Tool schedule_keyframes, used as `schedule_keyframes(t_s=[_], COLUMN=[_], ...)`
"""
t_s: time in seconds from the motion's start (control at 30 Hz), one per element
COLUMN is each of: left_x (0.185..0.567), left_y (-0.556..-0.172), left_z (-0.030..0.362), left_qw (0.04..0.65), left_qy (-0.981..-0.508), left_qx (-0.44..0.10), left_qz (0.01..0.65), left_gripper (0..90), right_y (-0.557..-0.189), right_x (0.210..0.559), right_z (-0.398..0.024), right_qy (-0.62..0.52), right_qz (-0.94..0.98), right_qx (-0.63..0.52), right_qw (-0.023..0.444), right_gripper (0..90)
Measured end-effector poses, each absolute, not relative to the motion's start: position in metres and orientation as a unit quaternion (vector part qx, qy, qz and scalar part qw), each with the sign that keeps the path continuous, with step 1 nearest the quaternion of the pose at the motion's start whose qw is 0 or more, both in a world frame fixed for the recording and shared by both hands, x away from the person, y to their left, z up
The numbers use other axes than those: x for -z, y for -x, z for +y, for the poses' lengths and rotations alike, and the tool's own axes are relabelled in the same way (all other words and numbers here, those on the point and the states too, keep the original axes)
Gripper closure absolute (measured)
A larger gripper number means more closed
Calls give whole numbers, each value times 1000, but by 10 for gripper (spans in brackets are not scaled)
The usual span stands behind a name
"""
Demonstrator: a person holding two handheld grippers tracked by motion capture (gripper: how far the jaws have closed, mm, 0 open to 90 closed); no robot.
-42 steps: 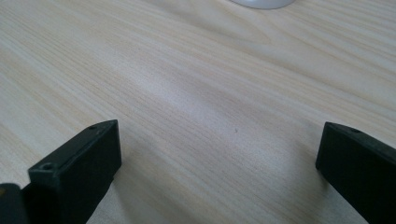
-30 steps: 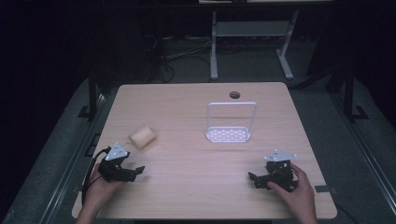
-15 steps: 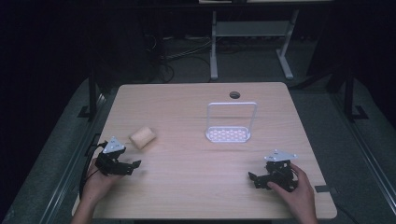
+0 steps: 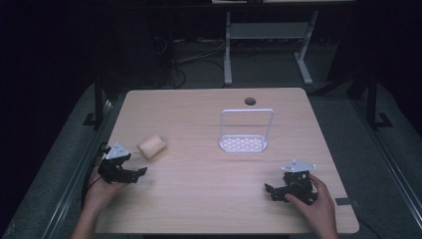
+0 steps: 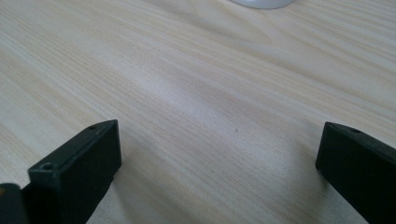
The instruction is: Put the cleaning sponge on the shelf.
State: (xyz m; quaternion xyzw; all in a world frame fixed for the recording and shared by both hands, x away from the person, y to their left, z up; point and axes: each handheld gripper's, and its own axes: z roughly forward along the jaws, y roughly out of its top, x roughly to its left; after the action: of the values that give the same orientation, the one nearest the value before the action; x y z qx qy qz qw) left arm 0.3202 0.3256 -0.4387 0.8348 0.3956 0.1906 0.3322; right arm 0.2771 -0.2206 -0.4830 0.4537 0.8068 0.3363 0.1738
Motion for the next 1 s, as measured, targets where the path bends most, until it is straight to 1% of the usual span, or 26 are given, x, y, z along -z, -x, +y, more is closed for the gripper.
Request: schedule_keyframes(t_s=[0.5, 0.8, 1.0], left_x=[428, 421, 419], left_y=[-339, -349, -357], left_z=[326, 326, 323], left_qw=[332, 332, 332], left_qy=[-837, -837, -838], left_qx=[-188, -196, -189], left_qz=[392, 389, 390], left_gripper=[138, 139, 138], right_y=[-277, -277, -277], right_x=[483, 483, 483], right_z=[-221, -221, -221], right_qy=[-454, -454, -454], right_qz=[806, 806, 806], right_qx=[-337, -336, -337], right_qw=[173, 173, 173], right_gripper=[0, 0, 0])
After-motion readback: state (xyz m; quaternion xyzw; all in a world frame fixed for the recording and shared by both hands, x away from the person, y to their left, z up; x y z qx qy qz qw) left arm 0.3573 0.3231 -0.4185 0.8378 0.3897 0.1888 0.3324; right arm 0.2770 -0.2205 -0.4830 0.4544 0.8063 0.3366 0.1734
